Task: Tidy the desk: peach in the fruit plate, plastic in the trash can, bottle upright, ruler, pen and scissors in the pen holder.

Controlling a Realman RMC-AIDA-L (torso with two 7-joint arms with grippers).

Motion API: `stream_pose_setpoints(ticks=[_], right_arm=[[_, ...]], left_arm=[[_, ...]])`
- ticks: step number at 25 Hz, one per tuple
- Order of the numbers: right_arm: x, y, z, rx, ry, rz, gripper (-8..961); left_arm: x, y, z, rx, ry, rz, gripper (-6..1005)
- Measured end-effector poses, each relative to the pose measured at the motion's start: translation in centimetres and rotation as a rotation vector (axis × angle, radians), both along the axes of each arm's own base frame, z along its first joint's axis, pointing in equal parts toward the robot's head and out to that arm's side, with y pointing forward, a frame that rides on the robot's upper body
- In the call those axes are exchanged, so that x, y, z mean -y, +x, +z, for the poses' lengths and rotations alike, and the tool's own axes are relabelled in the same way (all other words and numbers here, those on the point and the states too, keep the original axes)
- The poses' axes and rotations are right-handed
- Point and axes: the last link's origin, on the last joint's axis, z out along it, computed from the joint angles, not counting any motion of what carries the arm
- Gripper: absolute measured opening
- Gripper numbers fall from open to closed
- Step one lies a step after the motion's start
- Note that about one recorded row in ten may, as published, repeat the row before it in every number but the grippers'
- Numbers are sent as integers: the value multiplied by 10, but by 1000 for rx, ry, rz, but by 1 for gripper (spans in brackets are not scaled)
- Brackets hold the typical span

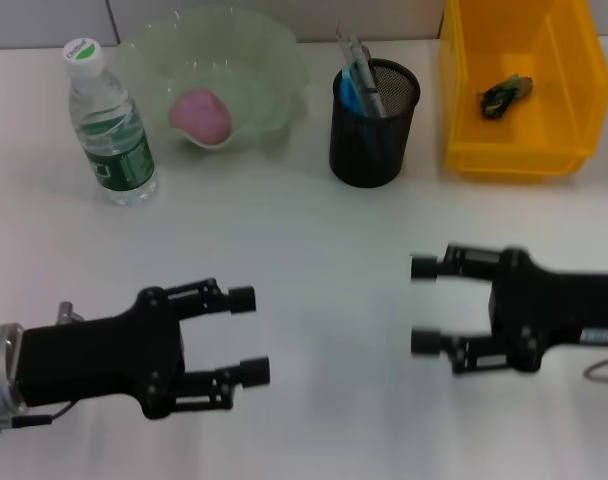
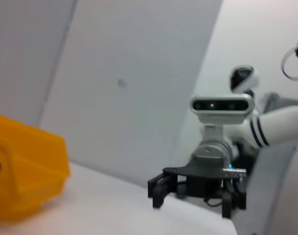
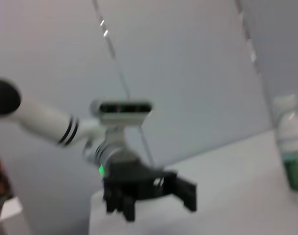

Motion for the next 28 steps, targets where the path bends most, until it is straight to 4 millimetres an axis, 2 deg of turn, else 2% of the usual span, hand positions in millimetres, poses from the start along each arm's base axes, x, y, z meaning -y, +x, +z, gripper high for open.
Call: stream_pose_setpoints(ticks=[5, 9, 28], right_arm=[[16, 7, -21, 84, -70, 44, 828], [17, 11, -31, 134, -74, 36, 827], [17, 10, -34, 136, -68, 42, 828]], left_arm=[[3, 1, -8, -51, -63, -40, 785], [5, 0, -15, -89, -90, -59, 785], [5, 0, -14, -109, -104, -85, 784]])
